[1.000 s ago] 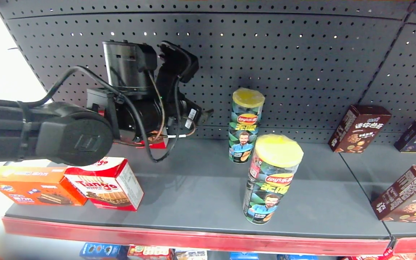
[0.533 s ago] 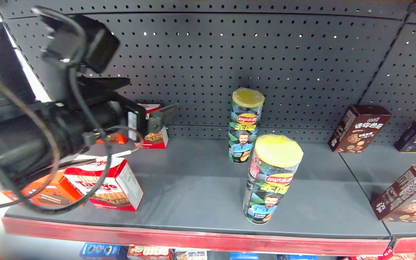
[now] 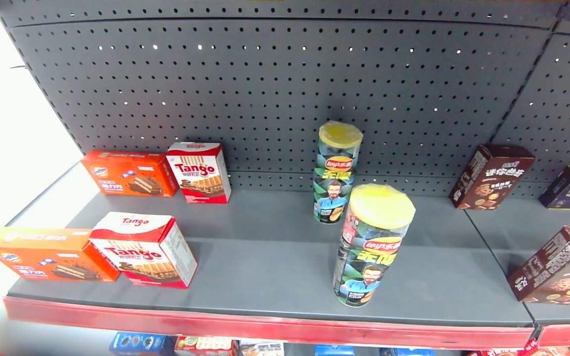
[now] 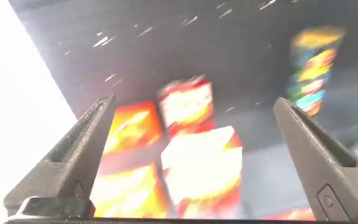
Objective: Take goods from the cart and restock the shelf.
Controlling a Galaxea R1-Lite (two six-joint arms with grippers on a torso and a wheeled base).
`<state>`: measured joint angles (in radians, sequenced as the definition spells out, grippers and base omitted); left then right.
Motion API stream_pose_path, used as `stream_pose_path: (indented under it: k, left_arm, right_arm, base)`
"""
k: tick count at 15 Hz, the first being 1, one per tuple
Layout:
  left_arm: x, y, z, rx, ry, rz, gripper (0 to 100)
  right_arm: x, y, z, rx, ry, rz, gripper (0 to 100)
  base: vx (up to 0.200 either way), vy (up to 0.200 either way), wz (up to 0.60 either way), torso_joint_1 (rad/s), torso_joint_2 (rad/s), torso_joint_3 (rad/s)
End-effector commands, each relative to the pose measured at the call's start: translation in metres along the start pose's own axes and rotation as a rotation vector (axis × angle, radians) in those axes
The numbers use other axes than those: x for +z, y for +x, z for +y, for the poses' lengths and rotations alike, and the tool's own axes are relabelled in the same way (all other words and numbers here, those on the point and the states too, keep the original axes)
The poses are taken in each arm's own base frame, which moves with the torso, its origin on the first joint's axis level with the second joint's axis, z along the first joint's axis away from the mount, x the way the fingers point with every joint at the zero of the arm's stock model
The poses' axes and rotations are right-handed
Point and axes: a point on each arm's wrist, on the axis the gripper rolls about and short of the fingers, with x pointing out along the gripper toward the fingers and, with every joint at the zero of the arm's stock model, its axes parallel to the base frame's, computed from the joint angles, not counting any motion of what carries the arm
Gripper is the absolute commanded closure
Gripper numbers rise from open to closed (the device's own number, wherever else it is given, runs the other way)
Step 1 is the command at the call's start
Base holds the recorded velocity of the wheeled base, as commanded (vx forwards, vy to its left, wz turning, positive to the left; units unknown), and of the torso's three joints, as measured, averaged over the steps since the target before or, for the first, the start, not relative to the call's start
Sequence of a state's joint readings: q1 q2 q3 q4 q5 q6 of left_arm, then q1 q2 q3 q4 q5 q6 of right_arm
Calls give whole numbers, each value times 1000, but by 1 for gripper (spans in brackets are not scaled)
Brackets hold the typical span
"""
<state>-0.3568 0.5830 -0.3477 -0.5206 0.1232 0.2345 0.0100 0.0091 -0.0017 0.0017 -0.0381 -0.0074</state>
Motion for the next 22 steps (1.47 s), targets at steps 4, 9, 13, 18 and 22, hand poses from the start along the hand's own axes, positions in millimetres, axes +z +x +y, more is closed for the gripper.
stream_pose_path:
  k: [4, 9, 13, 18, 22]
  left_arm:
    - [-98, -88, -25, 36, -3, 57, 0]
    - [-119, -91, -29, -4, -45, 277, 0]
    - [-119, -95, -31, 52, -91, 229, 0]
    - [-119, -96, -30, 74, -114, 237, 0]
    - [-126, -97, -29, 197, -107, 311, 0]
  right_arm:
    - [0, 0, 0, 0, 0, 2, 0]
    - [0, 0, 0, 2, 0, 2, 0]
    - [0, 0, 0, 0, 0, 2, 0]
    - [0, 0, 0, 0, 0, 2, 0]
    - [0, 0, 0, 2, 0, 2, 0]
  base:
    - [0, 0, 0, 0, 0, 0]
    - [0, 0, 0, 0, 0, 0]
    - [0, 0, 0, 0, 0, 0]
    - [0, 0, 0, 0, 0, 0]
    - [0, 0, 0, 0, 0, 0]
